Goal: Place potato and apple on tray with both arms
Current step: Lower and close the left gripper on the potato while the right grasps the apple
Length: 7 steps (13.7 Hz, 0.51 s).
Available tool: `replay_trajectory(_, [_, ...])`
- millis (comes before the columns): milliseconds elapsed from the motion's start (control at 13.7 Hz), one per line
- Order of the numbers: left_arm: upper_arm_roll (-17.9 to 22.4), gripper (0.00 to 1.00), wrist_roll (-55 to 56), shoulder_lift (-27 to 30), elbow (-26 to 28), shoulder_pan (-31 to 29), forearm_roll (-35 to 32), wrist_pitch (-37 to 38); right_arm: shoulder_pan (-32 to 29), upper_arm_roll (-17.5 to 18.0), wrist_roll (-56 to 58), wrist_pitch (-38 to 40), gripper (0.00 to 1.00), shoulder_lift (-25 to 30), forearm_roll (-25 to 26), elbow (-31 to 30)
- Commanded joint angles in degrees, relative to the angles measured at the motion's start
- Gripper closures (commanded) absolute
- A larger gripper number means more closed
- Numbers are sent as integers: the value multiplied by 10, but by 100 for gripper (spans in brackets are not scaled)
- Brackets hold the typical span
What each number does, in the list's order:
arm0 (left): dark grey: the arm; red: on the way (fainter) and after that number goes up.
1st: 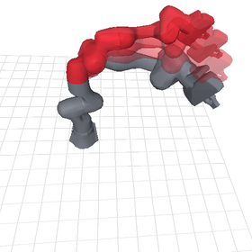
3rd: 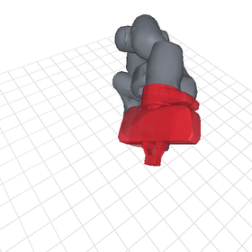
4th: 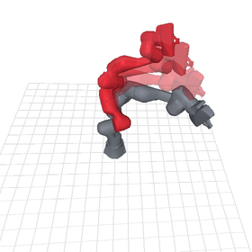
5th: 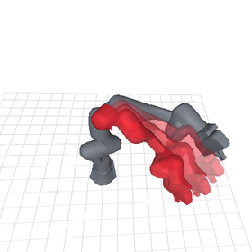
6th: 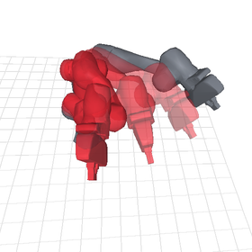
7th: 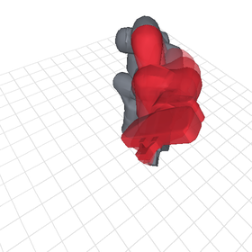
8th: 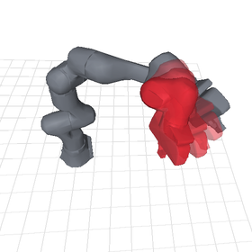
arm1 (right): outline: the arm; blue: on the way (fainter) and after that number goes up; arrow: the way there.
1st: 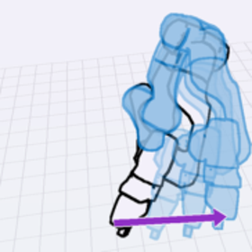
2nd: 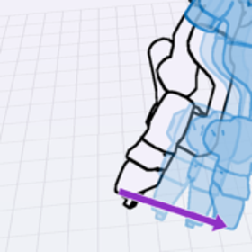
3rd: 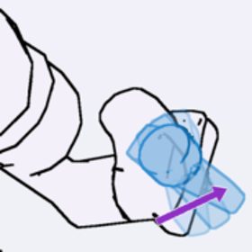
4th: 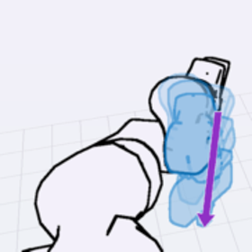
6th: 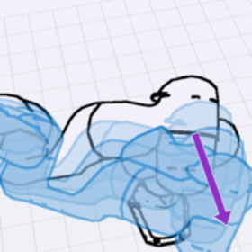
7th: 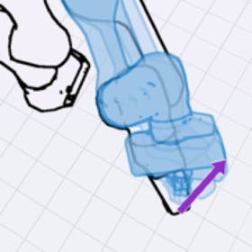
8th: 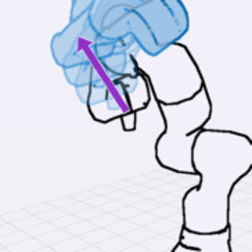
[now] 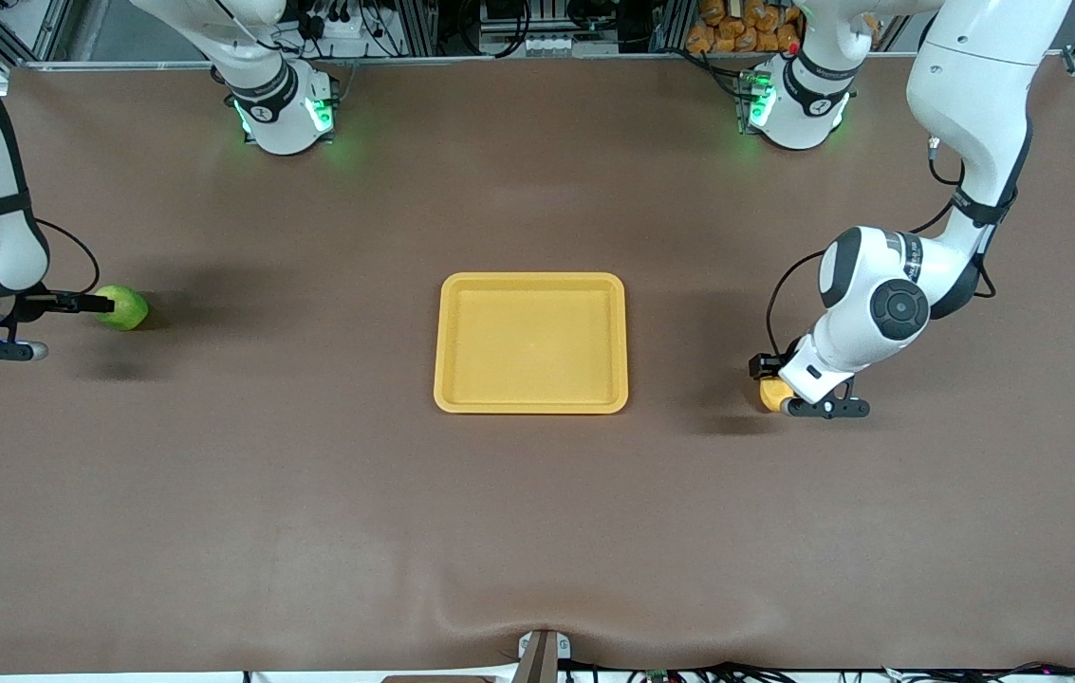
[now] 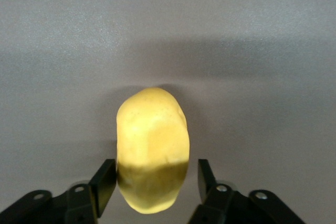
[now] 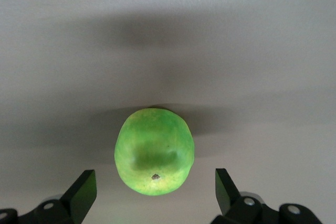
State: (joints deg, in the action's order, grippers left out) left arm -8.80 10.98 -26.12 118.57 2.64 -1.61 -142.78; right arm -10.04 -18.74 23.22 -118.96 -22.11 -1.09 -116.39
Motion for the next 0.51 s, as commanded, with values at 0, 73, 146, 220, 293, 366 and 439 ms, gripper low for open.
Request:
replay_trajectory(0, [-2,35,1,-2,2,0,-10,-11,-9,5,-9,-7,0,-8,-21,-5])
replay_trajectory(73, [-2,35,1,-2,2,0,-10,-10,-9,5,-9,-14,0,-10,-22,-9])
replay_trajectory(146, [-2,36,1,-2,2,0,-10,-10,-9,5,-9,-28,0,-10,-22,-18])
replay_trajectory(220, [-2,38,1,-2,3,0,-10,-10,-9,5,-9,-44,0,-10,-22,-27])
replay_trajectory(293, [-2,40,1,-2,3,0,-10,-10,-9,5,-9,-55,0,-11,-22,-34])
replay_trajectory(366, [-2,44,1,-2,3,0,-10,-10,-10,5,-9,-57,0,-13,-22,-37])
replay_trajectory(439, [-2,49,1,-2,3,0,-10,-10,-11,5,-9,-58,0,-14,-22,-38])
